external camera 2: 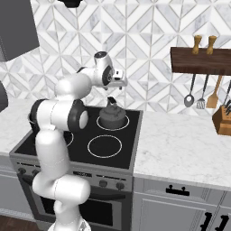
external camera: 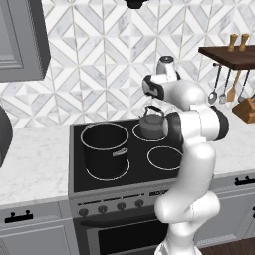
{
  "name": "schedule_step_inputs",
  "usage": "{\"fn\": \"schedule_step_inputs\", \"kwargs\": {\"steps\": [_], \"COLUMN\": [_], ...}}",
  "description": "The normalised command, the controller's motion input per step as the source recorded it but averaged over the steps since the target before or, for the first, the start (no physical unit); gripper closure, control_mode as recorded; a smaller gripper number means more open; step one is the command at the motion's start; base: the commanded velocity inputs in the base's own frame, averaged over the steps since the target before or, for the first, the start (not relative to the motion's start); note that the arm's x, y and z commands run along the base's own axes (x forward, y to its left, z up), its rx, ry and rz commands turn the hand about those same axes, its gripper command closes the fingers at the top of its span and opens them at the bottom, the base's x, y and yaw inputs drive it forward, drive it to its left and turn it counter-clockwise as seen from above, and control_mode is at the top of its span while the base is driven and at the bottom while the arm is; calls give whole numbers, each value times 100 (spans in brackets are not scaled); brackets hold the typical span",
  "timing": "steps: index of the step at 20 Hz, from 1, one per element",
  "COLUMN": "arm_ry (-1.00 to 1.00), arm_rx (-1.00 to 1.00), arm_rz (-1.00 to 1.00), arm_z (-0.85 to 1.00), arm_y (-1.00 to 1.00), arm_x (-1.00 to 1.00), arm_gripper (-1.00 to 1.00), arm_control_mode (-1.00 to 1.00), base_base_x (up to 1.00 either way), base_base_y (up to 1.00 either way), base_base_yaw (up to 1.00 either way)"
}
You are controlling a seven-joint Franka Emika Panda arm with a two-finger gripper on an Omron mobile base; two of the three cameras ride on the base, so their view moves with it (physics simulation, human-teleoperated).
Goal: Pick the kettle from the counter and place it on a stove burner. Then turn the burner on.
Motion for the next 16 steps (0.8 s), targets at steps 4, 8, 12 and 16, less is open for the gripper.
{"fn": "schedule_step_inputs", "kwargs": {"steps": [4,8,12,16], "arm_ry": [-14,-7,-5,-1], "arm_rx": [18,13,3,0], "arm_rz": [0,0,0,-2], "arm_z": [8,3,0,0], "arm_y": [0,1,23,60], "arm_x": [-100,-100,-100,-99], "arm_gripper": [-100,-100,-100,-100], "arm_control_mode": [-100,-100,-100,-100], "base_base_x": [0,0,0,0], "base_base_y": [0,0,0,0], "base_base_yaw": [0,0,0,0]}}
